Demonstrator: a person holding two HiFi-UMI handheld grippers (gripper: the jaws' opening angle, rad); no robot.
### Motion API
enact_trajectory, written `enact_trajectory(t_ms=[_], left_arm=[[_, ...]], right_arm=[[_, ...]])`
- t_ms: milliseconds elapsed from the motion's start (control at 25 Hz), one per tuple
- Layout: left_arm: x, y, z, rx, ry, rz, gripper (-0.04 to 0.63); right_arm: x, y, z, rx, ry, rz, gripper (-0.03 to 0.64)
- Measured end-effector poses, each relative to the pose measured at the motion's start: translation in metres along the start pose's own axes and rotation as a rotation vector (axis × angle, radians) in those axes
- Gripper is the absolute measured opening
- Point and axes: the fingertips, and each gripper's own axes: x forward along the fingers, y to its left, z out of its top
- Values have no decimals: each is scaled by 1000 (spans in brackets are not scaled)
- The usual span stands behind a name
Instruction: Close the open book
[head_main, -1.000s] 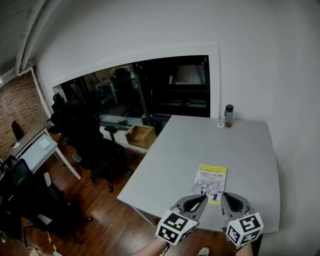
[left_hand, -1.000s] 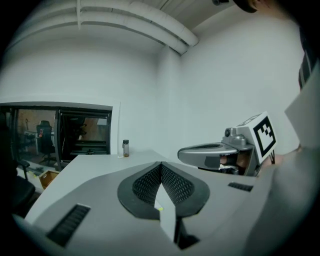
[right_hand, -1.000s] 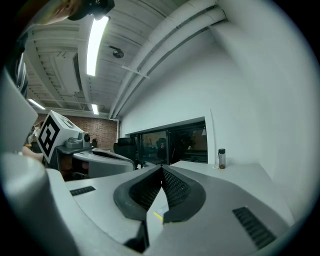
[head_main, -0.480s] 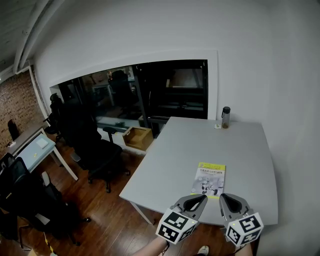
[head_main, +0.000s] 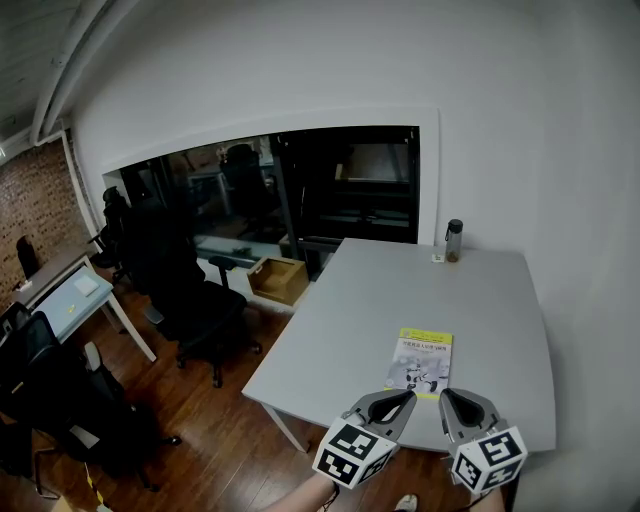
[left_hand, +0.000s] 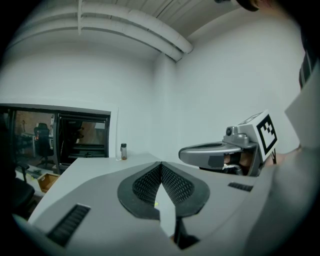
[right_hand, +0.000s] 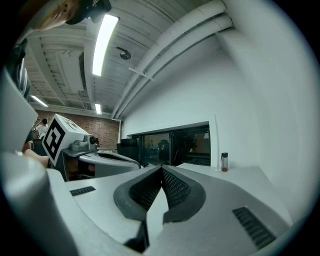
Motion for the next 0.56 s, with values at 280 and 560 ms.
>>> enact_trajectory(t_ms=[280,560], left_arm=[[-4,2,0,-1,-8,5,5],[-6,0,3,4,-11,3,5]], right_arm=[[1,4,0,-13,-2,5,3],[-2,6,4,-10,-2,1,3]])
